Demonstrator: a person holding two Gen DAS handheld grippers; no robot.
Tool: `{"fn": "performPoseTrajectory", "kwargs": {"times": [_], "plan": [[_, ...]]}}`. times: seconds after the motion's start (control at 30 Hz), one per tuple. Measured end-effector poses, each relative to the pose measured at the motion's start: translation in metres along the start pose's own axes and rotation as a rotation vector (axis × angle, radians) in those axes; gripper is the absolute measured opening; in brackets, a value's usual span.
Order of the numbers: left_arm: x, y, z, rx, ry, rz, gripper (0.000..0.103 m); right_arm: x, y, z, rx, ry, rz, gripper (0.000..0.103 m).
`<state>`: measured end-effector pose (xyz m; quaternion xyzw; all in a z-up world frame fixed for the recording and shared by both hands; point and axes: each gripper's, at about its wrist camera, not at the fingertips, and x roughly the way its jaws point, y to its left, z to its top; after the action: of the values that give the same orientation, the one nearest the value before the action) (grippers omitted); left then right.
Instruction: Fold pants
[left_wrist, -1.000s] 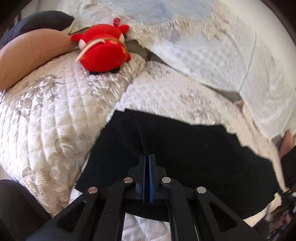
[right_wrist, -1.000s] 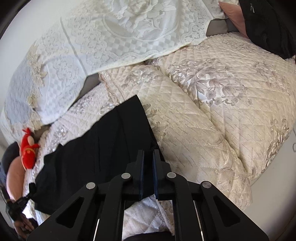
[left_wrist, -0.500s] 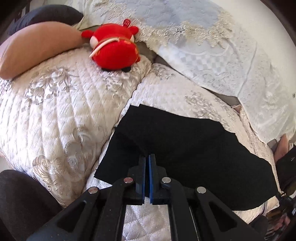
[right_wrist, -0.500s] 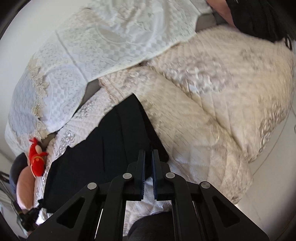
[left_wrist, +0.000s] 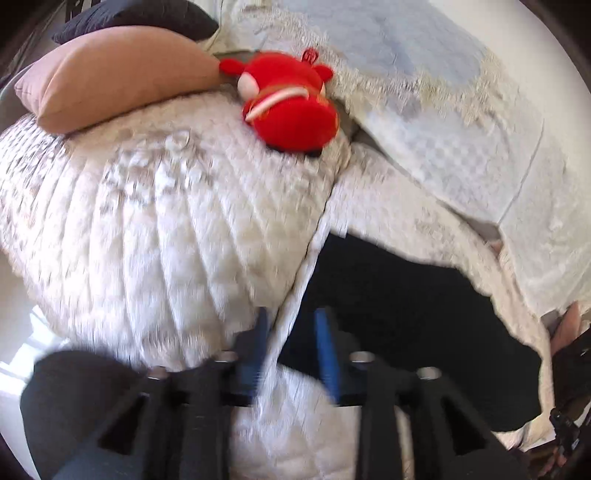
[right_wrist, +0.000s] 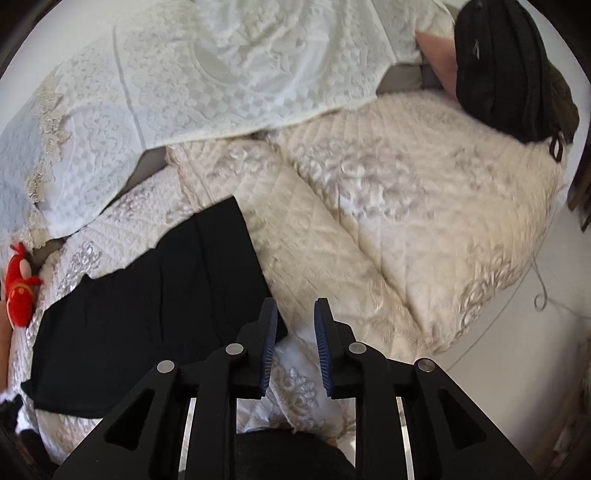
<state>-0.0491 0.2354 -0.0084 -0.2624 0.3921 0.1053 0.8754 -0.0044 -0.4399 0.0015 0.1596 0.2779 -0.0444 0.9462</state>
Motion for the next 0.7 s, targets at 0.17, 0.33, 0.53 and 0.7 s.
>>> {"fn": "performPoseTrajectory", "kwargs": {"times": [0.17,0.33,0.53,0.7], "plan": [[0.036,-0.015,0.014,-0.031,0.099,-0.085,0.045,0.013,0.048,0.001,-0.076,0.014,0.114,0.021],[0.029,-0.024,-0.015,-0.042,0.144,-0.134,0.045,0.022,0.087,-0.006,-0.135,0.027,0.209,0.021],[0.046,-0.029,-0.001,-0.035,0.118,-0.100,0.004,0.041,0.120,-0.016,-0.199,0.073,0.271,0.021],[0.004,-0.040,0.002,0.018,-0.034,-0.088,0.004,0.041,0.123,-0.022,-0.197,0.083,0.280,0.021]]}}
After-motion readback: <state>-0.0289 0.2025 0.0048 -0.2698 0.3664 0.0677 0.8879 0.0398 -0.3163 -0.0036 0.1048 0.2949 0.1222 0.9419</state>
